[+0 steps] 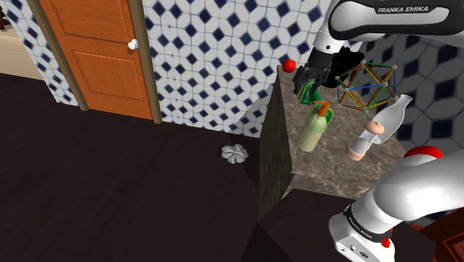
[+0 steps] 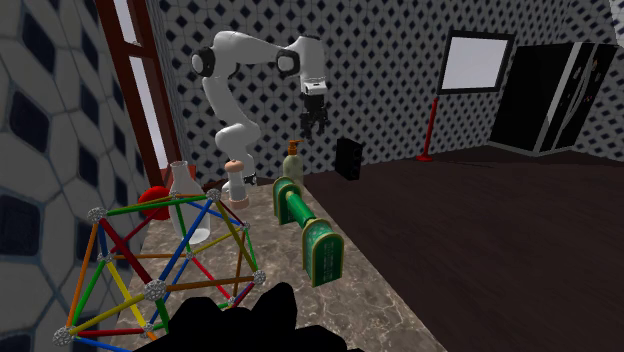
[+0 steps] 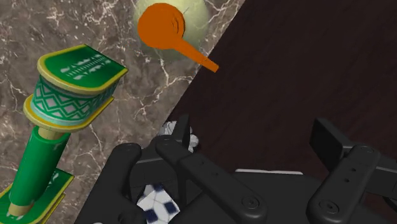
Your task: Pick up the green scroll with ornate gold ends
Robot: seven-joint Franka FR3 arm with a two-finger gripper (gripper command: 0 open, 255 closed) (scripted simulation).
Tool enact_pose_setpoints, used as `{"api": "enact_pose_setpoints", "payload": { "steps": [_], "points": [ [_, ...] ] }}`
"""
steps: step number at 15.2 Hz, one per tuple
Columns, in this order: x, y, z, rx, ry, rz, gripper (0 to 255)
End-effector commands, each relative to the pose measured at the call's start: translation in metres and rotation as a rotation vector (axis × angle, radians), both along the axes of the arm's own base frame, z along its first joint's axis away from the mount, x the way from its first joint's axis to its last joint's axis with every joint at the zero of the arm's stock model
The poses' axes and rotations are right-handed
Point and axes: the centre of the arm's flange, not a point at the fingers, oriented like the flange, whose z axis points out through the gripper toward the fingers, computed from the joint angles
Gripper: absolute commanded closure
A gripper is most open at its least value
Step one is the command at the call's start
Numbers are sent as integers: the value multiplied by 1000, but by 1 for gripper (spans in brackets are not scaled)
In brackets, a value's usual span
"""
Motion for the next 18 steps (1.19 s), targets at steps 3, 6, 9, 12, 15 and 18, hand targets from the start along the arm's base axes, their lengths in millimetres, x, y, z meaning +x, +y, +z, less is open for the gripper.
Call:
{"api": "enact_pose_setpoints", "payload": {
  "steps": [3, 6, 9, 12, 15, 18],
  "points": [
    [27, -43, -17, 0, 24, -85, 0],
    [42, -78, -29, 1, 43, -148, 0],
    [55, -114, -42, 1, 61, -212, 0],
    [65, -151, -54, 2, 79, -275, 0],
    [73, -189, -67, 2, 97, -338, 0],
    [78, -226, -81, 3, 115, -401, 0]
  ]
}}
